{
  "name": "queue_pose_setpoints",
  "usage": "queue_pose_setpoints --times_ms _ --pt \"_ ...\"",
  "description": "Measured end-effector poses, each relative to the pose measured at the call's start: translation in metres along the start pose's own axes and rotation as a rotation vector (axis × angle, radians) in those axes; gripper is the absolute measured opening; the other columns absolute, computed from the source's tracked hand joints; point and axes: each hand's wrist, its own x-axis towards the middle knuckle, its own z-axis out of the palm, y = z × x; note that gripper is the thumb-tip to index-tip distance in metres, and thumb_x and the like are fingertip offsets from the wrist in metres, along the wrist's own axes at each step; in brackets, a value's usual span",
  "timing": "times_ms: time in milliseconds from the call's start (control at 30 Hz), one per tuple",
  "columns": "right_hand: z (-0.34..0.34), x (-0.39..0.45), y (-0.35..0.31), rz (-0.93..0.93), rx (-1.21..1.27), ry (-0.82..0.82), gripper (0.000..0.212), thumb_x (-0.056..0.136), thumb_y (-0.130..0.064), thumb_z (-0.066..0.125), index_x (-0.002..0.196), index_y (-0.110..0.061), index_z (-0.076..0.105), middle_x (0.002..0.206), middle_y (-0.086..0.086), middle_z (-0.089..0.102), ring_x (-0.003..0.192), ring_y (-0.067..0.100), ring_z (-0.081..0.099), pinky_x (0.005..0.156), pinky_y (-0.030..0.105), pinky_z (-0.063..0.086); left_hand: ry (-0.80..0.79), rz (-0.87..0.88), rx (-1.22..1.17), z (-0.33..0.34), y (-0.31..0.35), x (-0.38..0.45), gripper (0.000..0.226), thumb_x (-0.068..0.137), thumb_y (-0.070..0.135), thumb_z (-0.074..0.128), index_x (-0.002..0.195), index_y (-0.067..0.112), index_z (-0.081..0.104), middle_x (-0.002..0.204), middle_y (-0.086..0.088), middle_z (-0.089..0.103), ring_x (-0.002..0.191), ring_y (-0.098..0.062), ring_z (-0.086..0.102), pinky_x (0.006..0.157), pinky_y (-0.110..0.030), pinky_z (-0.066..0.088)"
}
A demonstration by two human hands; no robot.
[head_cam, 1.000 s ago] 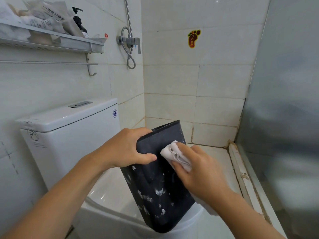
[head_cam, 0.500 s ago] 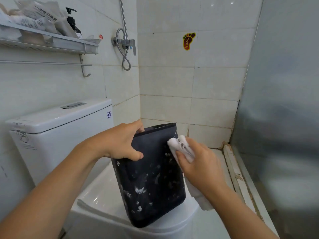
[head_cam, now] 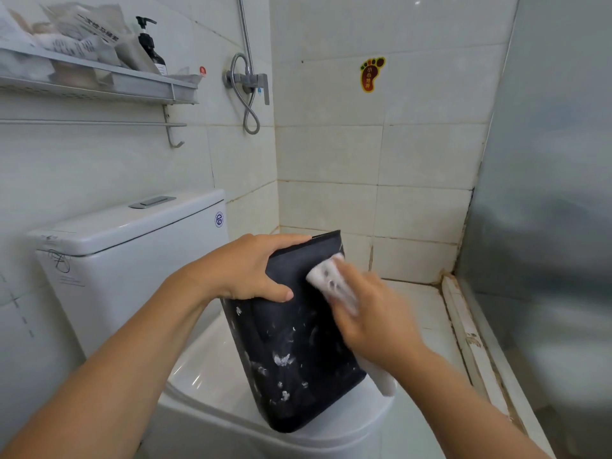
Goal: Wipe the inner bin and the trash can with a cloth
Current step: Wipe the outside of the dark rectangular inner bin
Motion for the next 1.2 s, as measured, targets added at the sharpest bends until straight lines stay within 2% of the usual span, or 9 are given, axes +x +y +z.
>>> queue_pose_setpoints --times_ms 133,200,400,500,633,800,967,1133,1200 --pt "0.008 -0.018 -0.016 -0.155 -0.063 -0.044 0.054 0.094 -0.047 0.054 0.146 -0.047 0.037 0.089 -0.011 0.053 0.064 0.018 0.054 0.053 0.033 0.045 0.03 0.014 -0.047 -0.005 -0.006 -0.003 0.089 0.076 0.026 0.087 0.112 0.089 0.036 0.123 0.056 0.048 0.119 0.021 0.049 0.098 -0.009 0.044" --pt "0.009 -0.003 -0.009 -0.103 -0.076 0.009 0.057 0.096 -0.045 0.056 0.15 -0.045 0.035 0.098 -0.009 0.058 0.071 0.021 0.058 0.057 0.036 0.048 0.038 0.027 -0.055 -0.006 -0.007 -0.004 0.091 0.076 0.025 0.088 0.107 0.092 0.035 0.124 0.056 0.048 0.118 0.02 0.051 0.098 -0.009 0.045" --pt "-0.01 0.052 0.008 0.124 0.004 0.196 0.041 0.099 -0.04 0.057 0.138 -0.044 0.044 0.097 -0.01 0.063 0.084 0.022 0.061 0.064 0.034 0.042 0.001 0.053 -0.101 -0.005 -0.008 -0.004 0.085 0.079 0.019 0.087 0.124 0.076 0.043 0.128 0.047 0.055 0.115 0.012 0.06 0.101 -0.021 0.052" --pt "-0.013 0.042 0.006 0.082 -0.041 0.188 0.052 0.098 -0.04 0.06 0.148 -0.04 0.043 0.104 -0.008 0.063 0.082 0.022 0.061 0.065 0.036 0.048 -0.017 0.064 -0.104 -0.004 -0.009 -0.003 0.087 0.079 0.018 0.087 0.131 0.072 0.044 0.132 0.044 0.055 0.117 0.008 0.061 0.103 -0.026 0.052" --pt "0.005 -0.006 -0.005 -0.159 -0.13 0.044 0.063 0.086 -0.04 0.058 0.148 -0.037 0.043 0.092 -0.006 0.06 0.064 0.023 0.059 0.049 0.036 0.049 0.001 0.066 -0.08 -0.003 -0.01 -0.003 0.089 0.078 0.02 0.087 0.125 0.078 0.039 0.13 0.052 0.05 0.118 0.015 0.057 0.102 -0.021 0.05" --pt "-0.005 0.026 -0.004 -0.072 -0.142 0.128 0.059 0.092 -0.039 0.059 0.148 -0.04 0.044 0.093 -0.007 0.061 0.069 0.026 0.06 0.057 0.04 0.052 -0.009 0.052 -0.112 -0.003 -0.013 -0.003 0.09 0.077 0.021 0.087 0.13 0.077 0.042 0.133 0.04 0.058 0.117 0.004 0.063 0.104 -0.033 0.054" --pt "-0.014 0.05 -0.003 0.059 -0.046 0.222 0.047 0.096 -0.04 0.06 0.142 -0.041 0.049 0.095 -0.008 0.063 0.078 0.021 0.06 0.063 0.037 0.049 -0.023 0.068 -0.087 -0.002 -0.011 -0.002 0.089 0.078 0.02 0.087 0.144 0.063 0.044 0.134 0.042 0.056 0.119 0.008 0.06 0.106 -0.027 0.05" --pt "-0.002 -0.003 0.009 -0.056 -0.065 -0.017 0.054 0.087 -0.045 0.056 0.14 -0.044 0.046 0.093 -0.01 0.061 0.071 0.017 0.059 0.061 0.038 0.053 -0.008 0.065 -0.082 -0.003 -0.011 0.0 0.088 0.078 0.021 0.087 0.129 0.074 0.04 0.129 0.051 0.051 0.115 0.014 0.059 0.102 -0.022 0.051" --pt "-0.004 -0.004 0.012 -0.065 -0.069 -0.028 0.052 0.089 -0.046 0.053 0.14 -0.047 0.045 0.095 -0.011 0.063 0.073 0.017 0.06 0.063 0.038 0.053 -0.006 0.06 -0.074 -0.003 -0.011 0.001 0.087 0.078 0.023 0.087 0.127 0.077 0.039 0.13 0.05 0.052 0.116 0.012 0.06 0.102 -0.024 0.052"
